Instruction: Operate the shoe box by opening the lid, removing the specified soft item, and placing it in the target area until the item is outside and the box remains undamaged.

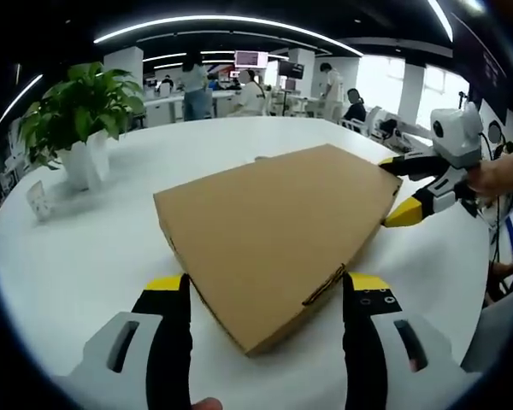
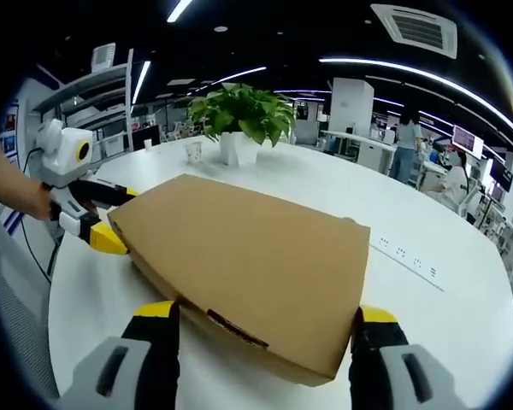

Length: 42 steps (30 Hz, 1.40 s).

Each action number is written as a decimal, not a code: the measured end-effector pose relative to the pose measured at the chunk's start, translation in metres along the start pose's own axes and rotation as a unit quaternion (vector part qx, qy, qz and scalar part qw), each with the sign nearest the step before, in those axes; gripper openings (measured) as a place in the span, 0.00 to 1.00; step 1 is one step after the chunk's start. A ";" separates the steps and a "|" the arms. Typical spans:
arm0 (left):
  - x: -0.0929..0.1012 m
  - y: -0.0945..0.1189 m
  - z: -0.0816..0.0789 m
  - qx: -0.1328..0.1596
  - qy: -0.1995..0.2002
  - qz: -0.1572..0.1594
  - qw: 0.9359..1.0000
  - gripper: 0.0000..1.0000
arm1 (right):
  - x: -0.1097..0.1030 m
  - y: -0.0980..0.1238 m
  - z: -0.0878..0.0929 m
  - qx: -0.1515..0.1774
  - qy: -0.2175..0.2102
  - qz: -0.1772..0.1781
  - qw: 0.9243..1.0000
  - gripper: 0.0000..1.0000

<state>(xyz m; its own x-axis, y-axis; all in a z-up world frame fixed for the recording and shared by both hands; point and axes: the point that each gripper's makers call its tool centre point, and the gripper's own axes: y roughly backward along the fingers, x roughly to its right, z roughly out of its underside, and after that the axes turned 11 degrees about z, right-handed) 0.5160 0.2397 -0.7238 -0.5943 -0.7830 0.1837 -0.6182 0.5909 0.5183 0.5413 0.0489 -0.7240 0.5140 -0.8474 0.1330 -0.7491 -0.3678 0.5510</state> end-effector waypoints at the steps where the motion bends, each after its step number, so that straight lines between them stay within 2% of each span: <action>1: -0.001 0.001 0.000 0.000 -0.001 0.001 1.000 0.71 | -0.002 0.001 0.000 0.000 -0.002 0.002 1.000 0.81; 29: -0.021 0.021 0.005 -0.018 -0.022 0.036 0.999 0.71 | -0.035 0.002 -0.005 -0.005 -0.023 0.037 0.999 0.80; 42: -0.033 0.039 0.009 -0.033 -0.030 0.055 0.997 0.71 | -0.061 0.003 -0.010 -0.004 -0.041 0.061 0.997 0.80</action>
<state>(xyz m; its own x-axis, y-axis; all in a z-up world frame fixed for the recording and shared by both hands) 0.5068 0.2906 -0.7173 -0.6882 -0.6995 0.1926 -0.5137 0.6573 0.5514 0.5118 0.1033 -0.7223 0.3840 -0.9138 0.1322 -0.8004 -0.2581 0.5410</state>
